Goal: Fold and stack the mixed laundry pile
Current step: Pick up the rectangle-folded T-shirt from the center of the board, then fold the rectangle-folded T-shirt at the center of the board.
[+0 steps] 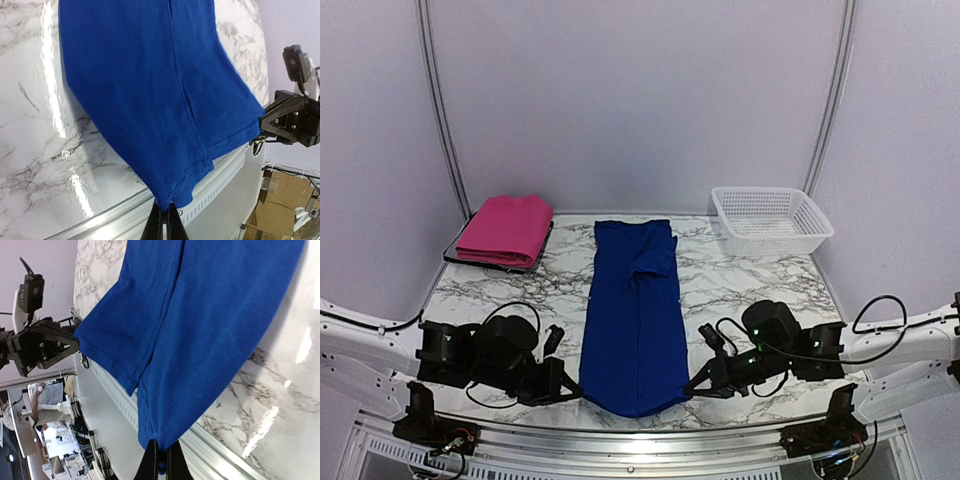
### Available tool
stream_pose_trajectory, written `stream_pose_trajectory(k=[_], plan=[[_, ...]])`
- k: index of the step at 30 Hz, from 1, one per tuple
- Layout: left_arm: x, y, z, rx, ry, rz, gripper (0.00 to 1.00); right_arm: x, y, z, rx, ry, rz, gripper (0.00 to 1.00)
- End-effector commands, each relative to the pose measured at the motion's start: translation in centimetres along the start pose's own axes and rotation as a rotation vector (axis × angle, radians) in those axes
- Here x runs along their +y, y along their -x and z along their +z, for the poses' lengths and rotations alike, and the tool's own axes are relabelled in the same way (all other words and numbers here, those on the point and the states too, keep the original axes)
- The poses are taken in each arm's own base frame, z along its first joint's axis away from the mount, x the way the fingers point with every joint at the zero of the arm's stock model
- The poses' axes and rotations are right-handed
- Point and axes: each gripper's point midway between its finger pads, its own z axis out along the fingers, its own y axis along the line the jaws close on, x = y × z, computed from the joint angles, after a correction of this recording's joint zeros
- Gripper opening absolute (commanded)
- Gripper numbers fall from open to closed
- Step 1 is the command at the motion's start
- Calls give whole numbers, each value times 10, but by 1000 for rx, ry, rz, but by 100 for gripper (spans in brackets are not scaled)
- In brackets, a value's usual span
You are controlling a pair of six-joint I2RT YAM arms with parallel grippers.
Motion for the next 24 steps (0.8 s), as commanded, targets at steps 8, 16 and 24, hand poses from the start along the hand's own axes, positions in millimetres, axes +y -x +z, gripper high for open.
stream_pose_trajectory(k=[8, 16, 24], plan=[[-10, 110, -6, -100, 51, 15, 0, 17, 118, -21, -155, 1, -24, 0], [-7, 199, 8, -134, 73, 1, 0, -4, 206, -29, -205, -23, -13, 0], [10, 264, 37, -138, 92, -20, 0, -35, 272, -22, -212, -30, 3, 0]])
